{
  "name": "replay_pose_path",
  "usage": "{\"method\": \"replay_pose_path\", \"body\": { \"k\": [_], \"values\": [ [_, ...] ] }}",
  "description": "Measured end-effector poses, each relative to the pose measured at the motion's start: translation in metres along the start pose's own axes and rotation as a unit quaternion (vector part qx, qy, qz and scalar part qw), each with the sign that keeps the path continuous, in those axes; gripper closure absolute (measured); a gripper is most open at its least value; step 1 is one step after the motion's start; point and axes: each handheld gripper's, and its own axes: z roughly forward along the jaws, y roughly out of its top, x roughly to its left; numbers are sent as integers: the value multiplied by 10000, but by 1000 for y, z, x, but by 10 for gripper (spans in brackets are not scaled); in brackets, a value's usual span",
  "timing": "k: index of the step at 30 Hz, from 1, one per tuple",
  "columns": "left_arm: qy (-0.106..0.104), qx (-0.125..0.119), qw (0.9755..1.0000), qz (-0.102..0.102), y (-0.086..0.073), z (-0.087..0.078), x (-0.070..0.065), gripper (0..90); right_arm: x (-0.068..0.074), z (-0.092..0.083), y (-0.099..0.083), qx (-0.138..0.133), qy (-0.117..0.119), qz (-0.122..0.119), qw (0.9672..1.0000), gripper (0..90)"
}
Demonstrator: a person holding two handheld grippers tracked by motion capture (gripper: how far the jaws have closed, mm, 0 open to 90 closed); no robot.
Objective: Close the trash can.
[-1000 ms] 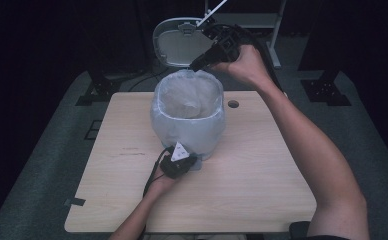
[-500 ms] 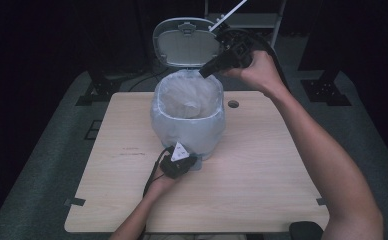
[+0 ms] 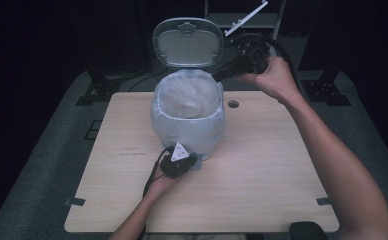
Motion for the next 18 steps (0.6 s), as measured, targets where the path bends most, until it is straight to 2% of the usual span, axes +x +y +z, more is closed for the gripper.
{"method": "replay_pose_path", "body": {
  "k": [18],
  "values": [
    [5, -10, 10000, -2, 0, 0, 0, 848, -7, -13, -44, -90, 1, 272, 9996, 628]
  ]
}}
